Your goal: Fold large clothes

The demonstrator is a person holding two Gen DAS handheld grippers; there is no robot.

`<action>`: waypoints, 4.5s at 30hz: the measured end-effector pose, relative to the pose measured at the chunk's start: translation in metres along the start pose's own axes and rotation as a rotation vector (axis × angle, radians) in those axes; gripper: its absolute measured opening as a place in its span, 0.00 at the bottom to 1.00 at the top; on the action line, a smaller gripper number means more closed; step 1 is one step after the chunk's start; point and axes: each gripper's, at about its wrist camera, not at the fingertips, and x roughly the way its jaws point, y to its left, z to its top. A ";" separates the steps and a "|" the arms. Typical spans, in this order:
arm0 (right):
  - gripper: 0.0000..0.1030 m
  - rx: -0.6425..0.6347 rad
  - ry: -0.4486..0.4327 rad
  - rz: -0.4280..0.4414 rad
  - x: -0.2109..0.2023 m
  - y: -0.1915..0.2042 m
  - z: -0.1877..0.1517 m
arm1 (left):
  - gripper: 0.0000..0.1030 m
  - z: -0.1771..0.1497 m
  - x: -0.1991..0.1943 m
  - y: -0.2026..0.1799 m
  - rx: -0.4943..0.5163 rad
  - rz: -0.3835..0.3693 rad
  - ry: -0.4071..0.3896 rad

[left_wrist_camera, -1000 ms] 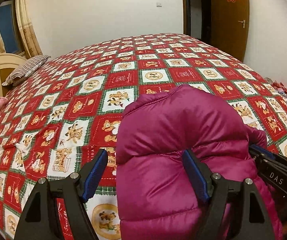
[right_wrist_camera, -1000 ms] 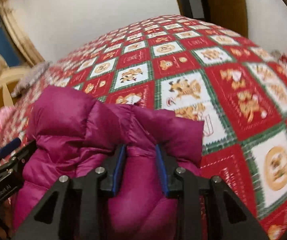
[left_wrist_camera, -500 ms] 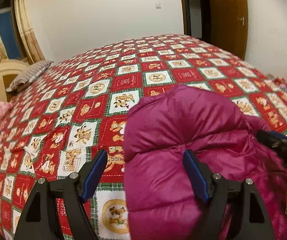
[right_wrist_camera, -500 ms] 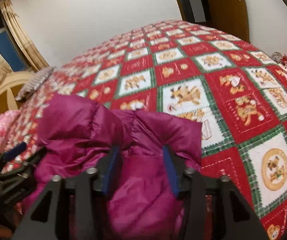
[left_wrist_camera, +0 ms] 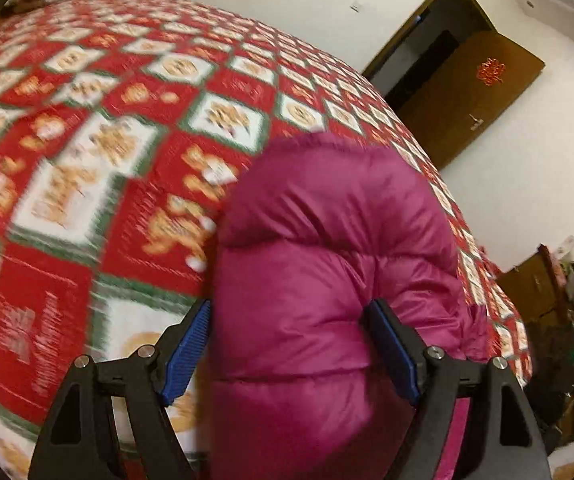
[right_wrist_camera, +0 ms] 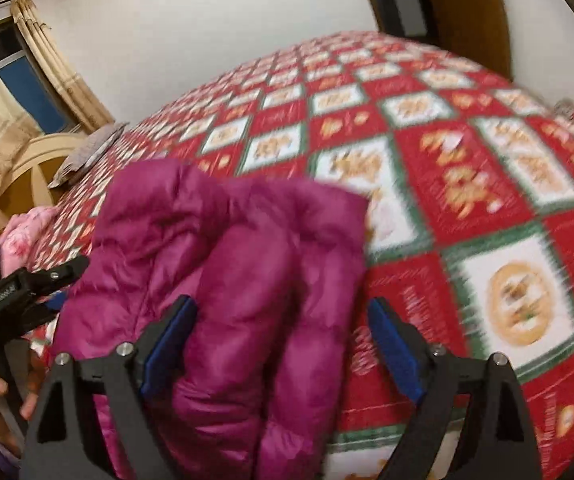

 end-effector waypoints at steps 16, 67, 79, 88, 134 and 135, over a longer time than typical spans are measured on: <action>0.88 -0.090 0.055 0.137 0.021 0.006 -0.003 | 0.82 0.003 0.019 0.013 0.038 -0.169 0.054; 0.30 -0.024 -0.048 0.241 -0.103 0.001 -0.058 | 0.46 -0.057 -0.068 -0.129 0.424 0.006 -0.075; 0.30 0.042 -0.120 0.102 -0.132 -0.071 -0.043 | 0.46 -0.053 -0.014 -0.186 0.469 -0.088 -0.005; 0.30 0.127 -0.131 0.102 -0.088 -0.132 0.006 | 0.46 -0.027 0.055 -0.208 0.461 0.020 0.022; 0.38 0.315 -0.154 -0.438 -0.062 -0.191 0.036 | 0.70 -0.036 0.124 -0.219 0.509 0.252 -0.014; 0.38 0.322 -0.160 -0.428 -0.060 -0.195 0.036 | 0.71 -0.036 0.125 -0.219 0.504 0.253 -0.011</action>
